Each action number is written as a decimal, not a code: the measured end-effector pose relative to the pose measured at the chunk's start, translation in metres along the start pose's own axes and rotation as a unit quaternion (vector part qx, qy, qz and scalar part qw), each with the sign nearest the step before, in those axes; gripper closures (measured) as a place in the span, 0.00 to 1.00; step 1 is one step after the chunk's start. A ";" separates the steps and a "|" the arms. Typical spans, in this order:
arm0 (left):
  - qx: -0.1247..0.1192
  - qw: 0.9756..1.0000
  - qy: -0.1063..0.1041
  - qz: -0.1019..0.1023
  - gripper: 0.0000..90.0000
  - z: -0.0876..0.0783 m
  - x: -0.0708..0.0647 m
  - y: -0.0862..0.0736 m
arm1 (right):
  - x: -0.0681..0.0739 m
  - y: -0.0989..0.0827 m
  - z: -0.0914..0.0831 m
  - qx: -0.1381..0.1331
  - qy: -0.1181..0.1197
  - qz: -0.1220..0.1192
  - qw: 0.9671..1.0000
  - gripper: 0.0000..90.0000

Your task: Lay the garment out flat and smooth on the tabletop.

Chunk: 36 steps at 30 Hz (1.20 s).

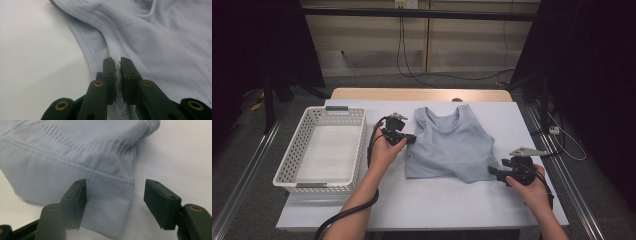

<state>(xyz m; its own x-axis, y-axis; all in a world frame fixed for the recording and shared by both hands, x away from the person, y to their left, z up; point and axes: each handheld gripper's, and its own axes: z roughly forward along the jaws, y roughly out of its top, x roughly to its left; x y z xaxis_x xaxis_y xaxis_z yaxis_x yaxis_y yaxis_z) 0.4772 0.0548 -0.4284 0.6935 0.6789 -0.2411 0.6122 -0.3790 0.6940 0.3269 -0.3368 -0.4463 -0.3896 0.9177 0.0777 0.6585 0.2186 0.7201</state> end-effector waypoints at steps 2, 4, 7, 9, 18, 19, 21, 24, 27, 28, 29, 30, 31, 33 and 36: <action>0.000 1.000 0.001 -0.001 0.93 0.001 0.001 0.001 | 0.000 -0.001 0.002 0.007 0.001 -0.002 1.000 0.40; 0.001 1.000 0.008 0.002 0.92 0.004 0.001 0.002 | 0.001 -0.002 0.003 0.013 -0.001 -0.006 1.000 0.42; 0.008 1.000 0.018 0.003 0.93 0.009 0.003 0.000 | 0.000 -0.003 0.004 0.017 0.000 -0.008 1.000 0.45; 0.016 1.000 0.023 0.000 0.93 0.013 0.005 -0.002 | 0.000 -0.003 0.005 0.019 0.000 -0.009 1.000 0.48; 0.023 0.999 0.027 -0.005 0.90 0.018 0.008 -0.011 | 0.001 -0.003 0.004 0.019 0.011 -0.007 1.000 0.68; 0.021 0.999 0.029 -0.007 0.86 0.016 0.008 -0.011 | 0.001 -0.003 0.004 0.018 0.013 -0.007 1.000 0.70; 0.010 0.999 0.030 -0.020 0.75 0.014 0.008 -0.012 | 0.001 -0.003 0.004 0.018 0.012 -0.007 1.000 0.77; 0.009 0.999 0.025 -0.029 0.58 0.006 0.006 -0.014 | -0.001 -0.003 0.002 0.015 0.015 0.004 1.000 0.90; -0.003 0.999 0.022 -0.024 0.45 -0.001 0.001 -0.016 | -0.002 -0.002 0.000 0.010 0.019 0.011 1.000 0.95; -0.005 0.999 0.023 -0.024 0.42 -0.003 -0.001 -0.017 | -0.002 -0.002 0.000 0.007 0.017 0.011 1.000 0.96; -0.007 0.999 0.023 -0.021 0.41 -0.005 -0.004 -0.019 | -0.003 -0.001 -0.001 0.004 0.017 0.012 1.000 0.96; -0.007 0.999 0.023 -0.021 0.38 -0.007 -0.005 -0.020 | -0.003 -0.001 -0.001 0.003 0.016 0.013 1.000 0.96; -0.008 0.999 0.023 -0.021 0.36 -0.008 -0.007 -0.022 | -0.003 0.000 -0.002 0.000 0.015 0.016 1.000 0.96; -0.010 1.000 0.020 -0.017 0.36 -0.012 -0.009 -0.026 | -0.004 0.000 -0.004 -0.003 0.013 0.023 1.000 0.97; -0.012 1.000 0.015 -0.013 0.35 -0.016 -0.012 -0.030 | -0.008 -0.001 -0.006 0.002 0.005 0.035 0.999 0.97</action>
<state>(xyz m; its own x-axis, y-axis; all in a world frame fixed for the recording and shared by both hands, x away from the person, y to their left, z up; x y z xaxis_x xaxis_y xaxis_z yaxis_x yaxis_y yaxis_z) 0.4440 0.0679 -0.4354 0.6655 0.7071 -0.2390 0.6203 -0.3459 0.7039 0.3251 -0.3459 -0.4436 -0.3492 0.9272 0.1353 0.6871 0.1552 0.7098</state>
